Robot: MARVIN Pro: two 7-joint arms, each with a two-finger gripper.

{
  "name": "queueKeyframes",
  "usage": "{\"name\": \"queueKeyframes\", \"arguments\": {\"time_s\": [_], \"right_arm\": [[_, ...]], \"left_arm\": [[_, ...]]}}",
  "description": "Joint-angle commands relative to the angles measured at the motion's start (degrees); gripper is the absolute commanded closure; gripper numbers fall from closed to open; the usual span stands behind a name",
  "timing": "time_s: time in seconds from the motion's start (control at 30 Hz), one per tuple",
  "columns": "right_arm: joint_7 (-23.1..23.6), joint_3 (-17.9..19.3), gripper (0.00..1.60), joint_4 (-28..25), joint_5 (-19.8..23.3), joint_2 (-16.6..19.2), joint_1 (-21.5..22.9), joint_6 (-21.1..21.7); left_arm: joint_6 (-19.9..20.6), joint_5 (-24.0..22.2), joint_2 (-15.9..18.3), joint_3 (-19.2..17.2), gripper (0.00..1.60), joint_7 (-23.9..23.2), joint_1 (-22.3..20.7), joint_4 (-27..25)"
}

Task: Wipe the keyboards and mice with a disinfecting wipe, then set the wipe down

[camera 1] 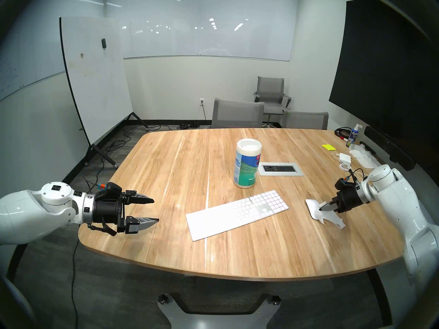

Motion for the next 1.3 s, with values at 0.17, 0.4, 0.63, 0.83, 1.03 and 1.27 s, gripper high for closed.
{"name": "queueKeyframes", "arguments": {"time_s": [0.17, 0.4, 0.63, 0.83, 1.03, 1.27], "right_arm": [[1.6, 3.8, 1.6, -9.3, 4.2, 2.6, -6.1, 2.3], [2.5, 7.2, 1.6, -13.5, 7.4, 1.7, -5.6, 5.5], [-0.1, 10.0, 1.6, -15.1, 9.2, -0.9, -2.3, 9.2], [-3.8, 10.8, 1.6, -15.4, 9.5, -3.8, 1.8, 12.3], [-8.8, 12.0, 1.6, -15.7, 9.7, -7.8, 4.7, 15.6], [-15.8, 12.3, 1.6, -13.1, 8.0, -13.1, 8.1, 18.8]], "left_arm": [[-0.2, -0.3, 0.0, -0.5, 0.0, 0.0, -0.6, -0.2], [-0.2, -0.2, 0.0, -0.5, 0.0, 0.0, -0.6, -0.2], [-0.2, -0.2, 0.0, -0.4, 0.0, 0.0, -0.7, -0.2], [-0.2, -0.2, 0.0, -0.4, 0.0, 0.0, -0.7, -0.2], [-0.2, -0.2, 0.0, -0.3, 0.0, 0.0, -0.7, -0.1], [-0.2, -0.2, 0.0, -0.3, 0.0, 0.0, -0.8, -0.2]]}}
